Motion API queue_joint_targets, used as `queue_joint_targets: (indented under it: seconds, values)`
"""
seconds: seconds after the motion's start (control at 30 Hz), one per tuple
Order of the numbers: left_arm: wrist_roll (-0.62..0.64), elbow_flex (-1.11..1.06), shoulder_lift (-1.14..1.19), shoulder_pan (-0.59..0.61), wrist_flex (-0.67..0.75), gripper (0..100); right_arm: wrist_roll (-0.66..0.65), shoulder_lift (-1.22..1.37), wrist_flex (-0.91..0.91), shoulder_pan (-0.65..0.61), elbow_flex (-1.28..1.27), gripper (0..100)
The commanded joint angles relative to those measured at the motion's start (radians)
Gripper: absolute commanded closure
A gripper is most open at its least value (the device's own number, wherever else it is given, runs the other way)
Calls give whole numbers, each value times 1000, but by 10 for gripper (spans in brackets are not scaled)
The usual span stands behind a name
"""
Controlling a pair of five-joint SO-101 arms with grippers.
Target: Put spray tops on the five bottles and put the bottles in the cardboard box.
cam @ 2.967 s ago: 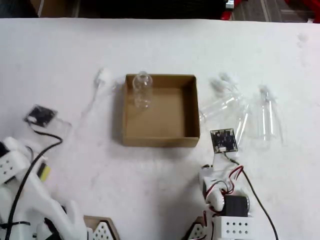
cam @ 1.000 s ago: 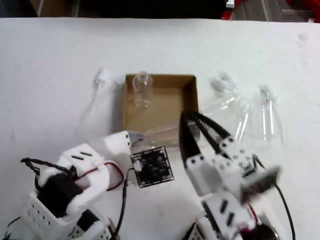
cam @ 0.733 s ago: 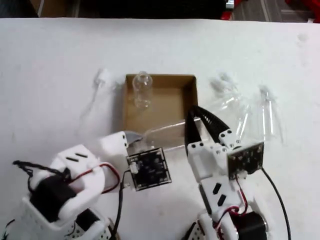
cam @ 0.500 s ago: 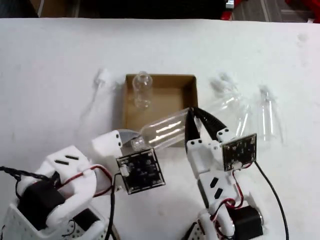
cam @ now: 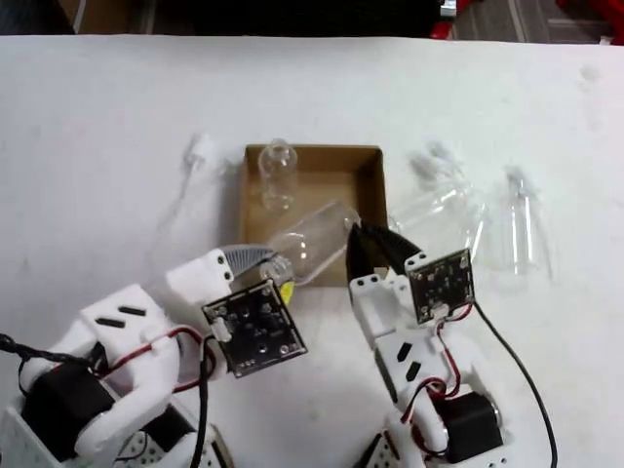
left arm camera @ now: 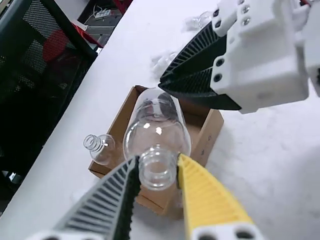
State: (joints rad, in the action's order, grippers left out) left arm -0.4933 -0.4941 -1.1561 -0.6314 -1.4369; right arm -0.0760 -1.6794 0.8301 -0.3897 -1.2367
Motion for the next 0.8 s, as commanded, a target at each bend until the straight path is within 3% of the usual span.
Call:
queue_joint_targets:
  seconds: [0.0, 0.13, 0.43, 0.67, 0.77]
  values:
    - [21, 54, 5, -33, 9, 980, 15, -44, -21, 104, 63, 982]
    - [28, 55, 5, -41, 8, 980, 17, -134, -28, 173, 57, 982]
    - [98, 54, 12, -110, 43, 980, 55, -67, -119, -39, -68, 982]
    - [103, 58, 8, -105, 117, 980, 64, -128, -108, 193, -51, 982]
    - [118, 58, 12, -61, 183, 980, 64, -122, -104, 226, -55, 982]
